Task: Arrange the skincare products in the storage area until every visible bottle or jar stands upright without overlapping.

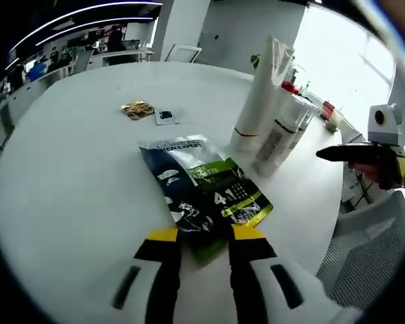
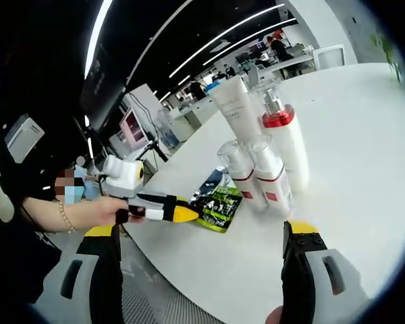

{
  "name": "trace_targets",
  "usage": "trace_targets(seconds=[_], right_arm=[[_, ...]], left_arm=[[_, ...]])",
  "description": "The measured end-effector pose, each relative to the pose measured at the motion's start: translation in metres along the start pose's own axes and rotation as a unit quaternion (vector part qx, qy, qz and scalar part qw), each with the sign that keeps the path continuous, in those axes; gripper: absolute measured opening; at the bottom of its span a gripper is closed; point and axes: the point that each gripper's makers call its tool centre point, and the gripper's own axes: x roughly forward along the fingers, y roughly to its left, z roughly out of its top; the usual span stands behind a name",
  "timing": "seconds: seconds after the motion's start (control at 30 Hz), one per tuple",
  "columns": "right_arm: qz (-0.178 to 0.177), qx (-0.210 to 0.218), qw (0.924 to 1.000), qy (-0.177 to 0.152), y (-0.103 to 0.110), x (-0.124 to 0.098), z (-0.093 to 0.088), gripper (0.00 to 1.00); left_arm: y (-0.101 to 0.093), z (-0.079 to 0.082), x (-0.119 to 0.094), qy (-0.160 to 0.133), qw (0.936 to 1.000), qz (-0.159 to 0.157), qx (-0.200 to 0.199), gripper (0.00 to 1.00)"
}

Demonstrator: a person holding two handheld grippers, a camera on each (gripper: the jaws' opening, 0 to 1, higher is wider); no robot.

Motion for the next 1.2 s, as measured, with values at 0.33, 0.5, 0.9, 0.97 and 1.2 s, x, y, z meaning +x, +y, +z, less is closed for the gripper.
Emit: trace_targets(seconds=[0.33, 0.5, 0.9, 0.97, 1.2], right_arm=[[-0.001, 0.001, 1.0, 0.001, 0.0, 0.0, -0.001, 1.0], [-0.001, 0.001, 1.0, 0.002, 0.001, 0.001, -0.001, 1.0], [-0.003, -0.014, 0.9999, 0.008, 0.004, 0.004, -0.004, 1.0], [-0.005, -0.015, 0.9998, 0.008, 0.004, 0.004, -0.005, 1.0], [-0.01, -0.019, 0.9998, 0.006, 0.005, 0.003, -0.005, 1.0]], left_arm=[[0.006, -0.004, -0.003, 0.013, 0.9997, 0.014, 0.018, 0.23], [0.005, -0.005, -0.003, 0.016, 0.9995, 0.016, 0.022, 0.25], [0.002, -0.005, -0.01, 0.018, 0.9993, 0.018, 0.028, 0.31], [0.0, -0.004, -0.013, 0.016, 0.9993, 0.019, 0.029, 0.33], [0.002, -0.006, -0.024, 0.014, 0.9989, 0.026, 0.036, 0.42]])
